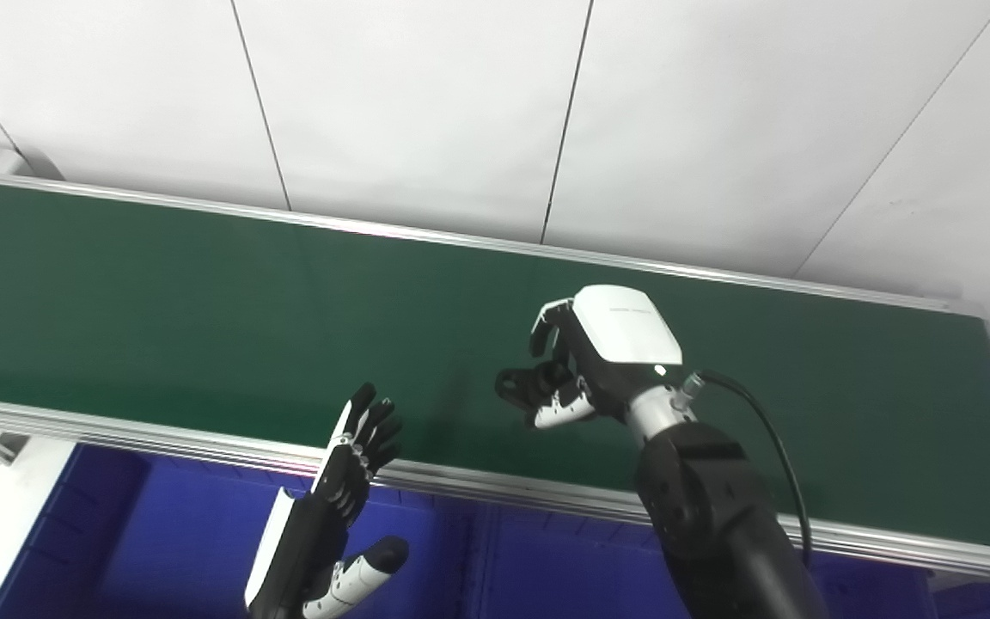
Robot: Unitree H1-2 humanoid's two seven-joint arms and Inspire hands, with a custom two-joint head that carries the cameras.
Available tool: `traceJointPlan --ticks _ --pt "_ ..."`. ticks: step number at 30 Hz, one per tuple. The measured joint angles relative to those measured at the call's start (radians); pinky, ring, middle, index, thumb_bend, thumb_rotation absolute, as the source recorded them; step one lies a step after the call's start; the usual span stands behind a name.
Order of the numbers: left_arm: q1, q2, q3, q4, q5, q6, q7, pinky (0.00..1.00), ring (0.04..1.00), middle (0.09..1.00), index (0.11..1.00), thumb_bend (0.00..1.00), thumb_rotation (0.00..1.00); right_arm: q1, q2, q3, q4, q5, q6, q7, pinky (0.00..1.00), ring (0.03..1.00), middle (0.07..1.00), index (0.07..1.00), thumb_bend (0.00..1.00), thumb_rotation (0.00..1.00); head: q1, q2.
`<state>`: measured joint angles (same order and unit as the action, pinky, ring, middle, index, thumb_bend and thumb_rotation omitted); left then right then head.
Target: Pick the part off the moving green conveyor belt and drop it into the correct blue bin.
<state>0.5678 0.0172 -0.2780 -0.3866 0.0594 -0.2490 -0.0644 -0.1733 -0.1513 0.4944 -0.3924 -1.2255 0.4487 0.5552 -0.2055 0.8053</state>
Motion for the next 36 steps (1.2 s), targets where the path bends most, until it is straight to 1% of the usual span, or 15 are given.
traceJointPlan --ticks 3,6,8,13,15,17,19,21,23,25,27,28,29,31,36 --pt "0.001 0.005 0.001 -0.003 -0.012 0.012 -0.001 0.91 0.947 0.979 1.0 0.7 0.73 0.041 -0.014 0.001 -0.053 -0.031 -0.019 0.03 0.17 0.251 0.471 0.484 0.53 0.0 -0.02 0.006" --pt "0.0 0.015 0.004 -0.01 -0.025 0.018 -0.005 0.92 0.949 0.98 1.0 0.68 0.73 0.086 -0.023 -0.001 -0.083 -0.061 -0.034 0.064 0.19 0.273 0.416 0.511 0.52 0.0 -0.046 0.011" --pt "0.0 0.025 0.009 -0.014 -0.034 0.021 -0.007 0.92 0.952 0.98 1.0 0.69 0.73 0.129 -0.027 -0.006 -0.109 -0.069 -0.037 0.083 0.19 0.259 0.461 0.493 0.53 0.0 -0.064 0.017" --pt "-0.006 0.042 0.026 -0.027 -0.056 0.035 -0.017 0.94 0.957 0.983 1.0 0.68 0.74 0.232 -0.023 -0.02 -0.164 -0.1 -0.061 0.127 0.16 0.231 0.471 0.487 0.53 0.0 -0.121 0.04" --pt "-0.011 0.047 0.03 -0.046 -0.068 0.049 -0.023 0.94 0.96 0.986 1.0 0.68 0.74 0.271 -0.014 -0.023 -0.18 -0.114 -0.069 0.132 0.16 0.229 0.471 0.486 0.53 0.0 -0.121 0.04" --pt "-0.018 0.057 0.037 -0.058 -0.084 0.062 -0.031 0.94 0.962 0.988 1.0 0.69 0.74 0.309 -0.002 -0.024 -0.184 -0.126 -0.075 0.131 0.16 0.231 0.471 0.486 0.53 0.0 -0.17 0.069" --pt "-0.026 0.07 0.045 -0.062 -0.101 0.076 -0.036 0.94 0.959 0.986 1.0 0.7 0.75 0.347 0.013 -0.024 -0.195 -0.143 -0.077 0.137 0.18 0.253 0.473 0.487 0.53 0.0 -0.189 0.08" --pt "-0.026 0.078 0.055 -0.081 -0.114 0.1 -0.037 0.93 0.958 0.985 1.0 0.71 0.75 0.377 0.03 -0.027 -0.217 -0.17 -0.078 0.149 0.17 0.241 0.472 0.486 0.53 0.0 -0.218 0.095" --pt "-0.033 0.086 0.066 -0.095 -0.121 0.114 -0.037 0.93 0.954 0.98 1.0 0.72 0.75 0.399 0.048 -0.03 -0.233 -0.196 -0.086 0.162 0.16 0.227 0.471 0.486 0.53 0.0 -0.218 0.095" --pt "-0.042 0.09 0.077 -0.108 -0.124 0.138 -0.038 0.93 0.951 0.975 1.0 0.73 0.74 0.415 0.062 -0.033 -0.238 -0.218 -0.098 0.168 0.16 0.236 0.471 0.485 0.53 0.0 -0.251 0.127" --pt "-0.047 0.099 0.084 -0.124 -0.14 0.164 -0.038 0.92 0.948 0.972 1.0 0.73 0.74 0.437 0.081 -0.039 -0.239 -0.239 -0.111 0.176 0.16 0.235 0.471 0.484 0.53 0.0 -0.252 0.127" --pt "-0.049 0.102 0.087 -0.13 -0.143 0.176 -0.04 0.91 0.944 0.97 1.0 0.74 0.75 0.451 0.085 -0.039 -0.238 -0.248 -0.116 0.176 0.16 0.231 0.471 0.484 0.53 0.0 -0.268 0.147" --pt "-0.052 0.103 0.091 -0.134 -0.145 0.188 -0.041 0.91 0.943 0.97 1.0 0.74 0.75 0.465 0.086 -0.039 -0.238 -0.252 -0.121 0.174 0.16 0.229 0.471 0.484 0.53 0.0 -0.268 0.147" --pt "-0.056 0.104 0.097 -0.151 -0.157 0.209 -0.043 0.9 0.947 0.975 1.0 0.75 0.75 0.493 0.087 -0.041 -0.237 -0.26 -0.134 0.173 0.17 0.238 0.472 0.485 0.53 0.0 -0.282 0.169" --pt "-0.071 0.108 0.109 -0.163 -0.182 0.247 -0.05 0.89 0.946 0.976 1.0 0.74 0.74 0.528 0.097 -0.054 -0.198 -0.279 -0.147 0.171 0.17 0.249 0.472 0.487 0.53 0.0 -0.281 0.172"
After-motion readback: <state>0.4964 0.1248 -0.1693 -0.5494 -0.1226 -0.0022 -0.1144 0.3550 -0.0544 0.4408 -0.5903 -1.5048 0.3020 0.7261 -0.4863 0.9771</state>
